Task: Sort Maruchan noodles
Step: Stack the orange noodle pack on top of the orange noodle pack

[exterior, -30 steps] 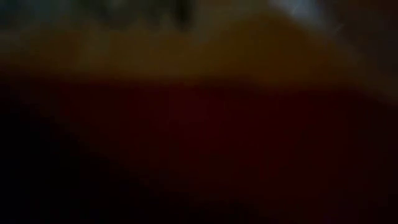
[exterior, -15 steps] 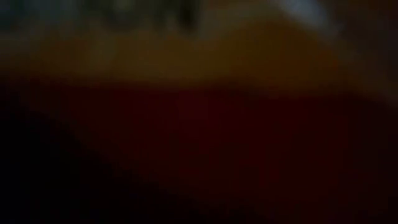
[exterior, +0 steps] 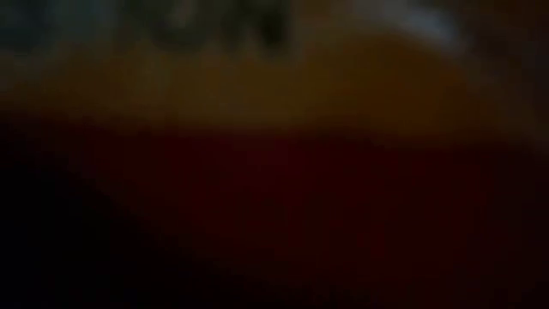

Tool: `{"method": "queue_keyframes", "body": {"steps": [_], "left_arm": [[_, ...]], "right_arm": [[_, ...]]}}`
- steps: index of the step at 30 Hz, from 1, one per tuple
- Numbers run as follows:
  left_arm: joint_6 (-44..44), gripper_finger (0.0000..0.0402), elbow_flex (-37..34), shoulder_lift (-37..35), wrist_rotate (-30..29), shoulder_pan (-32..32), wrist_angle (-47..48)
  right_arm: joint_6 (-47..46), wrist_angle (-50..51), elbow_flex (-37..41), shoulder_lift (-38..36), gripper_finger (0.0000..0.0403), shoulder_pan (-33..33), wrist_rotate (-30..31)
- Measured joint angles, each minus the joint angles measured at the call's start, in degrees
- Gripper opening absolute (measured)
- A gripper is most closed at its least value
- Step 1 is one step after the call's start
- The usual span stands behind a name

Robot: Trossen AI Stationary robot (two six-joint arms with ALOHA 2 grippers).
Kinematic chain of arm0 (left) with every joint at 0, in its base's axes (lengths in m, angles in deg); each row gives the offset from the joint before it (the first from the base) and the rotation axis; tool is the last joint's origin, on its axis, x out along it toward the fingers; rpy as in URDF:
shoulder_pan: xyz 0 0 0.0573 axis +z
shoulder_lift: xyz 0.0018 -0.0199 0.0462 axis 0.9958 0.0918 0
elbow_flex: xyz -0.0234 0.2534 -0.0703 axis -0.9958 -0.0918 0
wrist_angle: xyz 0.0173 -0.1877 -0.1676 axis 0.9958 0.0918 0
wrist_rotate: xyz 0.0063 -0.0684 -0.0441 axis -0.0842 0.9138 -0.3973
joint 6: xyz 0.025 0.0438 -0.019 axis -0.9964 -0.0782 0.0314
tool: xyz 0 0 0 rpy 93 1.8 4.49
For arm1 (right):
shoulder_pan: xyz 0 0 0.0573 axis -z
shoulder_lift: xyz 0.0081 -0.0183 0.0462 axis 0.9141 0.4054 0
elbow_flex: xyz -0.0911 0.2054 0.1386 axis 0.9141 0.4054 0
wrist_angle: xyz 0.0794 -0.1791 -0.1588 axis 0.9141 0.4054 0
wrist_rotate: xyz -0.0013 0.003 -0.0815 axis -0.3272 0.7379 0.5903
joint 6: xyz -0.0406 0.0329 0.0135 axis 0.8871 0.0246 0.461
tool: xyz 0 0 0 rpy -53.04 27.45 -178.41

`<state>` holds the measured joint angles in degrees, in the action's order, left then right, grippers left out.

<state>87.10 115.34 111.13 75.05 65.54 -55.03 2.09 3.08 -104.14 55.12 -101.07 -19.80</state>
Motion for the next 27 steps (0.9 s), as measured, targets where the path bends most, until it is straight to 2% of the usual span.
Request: {"method": "queue_keyframes", "body": {"steps": [6,13,16,22,27], "left_arm": [[-5.7,0.0,7.0,-0.1,6.5,6.7,6.1],[-14.2,0.0,17.0,-0.1,14.5,15.9,20.6],[-18.5,0.0,21.1,-0.1,15.2,20.0,27.3],[-27.3,0.0,27.5,-0.1,15.3,28.8,35.5],[-31.1,0.0,29.7,-0.1,15.3,36.6,35.9]], "right_arm": [[-2.3,4.2,0.0,-0.5,0.0239,0.1,0.4],[-9.1,11.1,0.0,-0.5,0.0239,-1.4,0.3],[-13.2,13.6,0.3,-0.6,0.0239,-3.0,-0.3],[-14.6,13.5,1.3,-1.2,0.0239,-4.0,0.1],[-14.7,13.6,2.8,-1.2,0.0239,-4.0,0.1]]}}
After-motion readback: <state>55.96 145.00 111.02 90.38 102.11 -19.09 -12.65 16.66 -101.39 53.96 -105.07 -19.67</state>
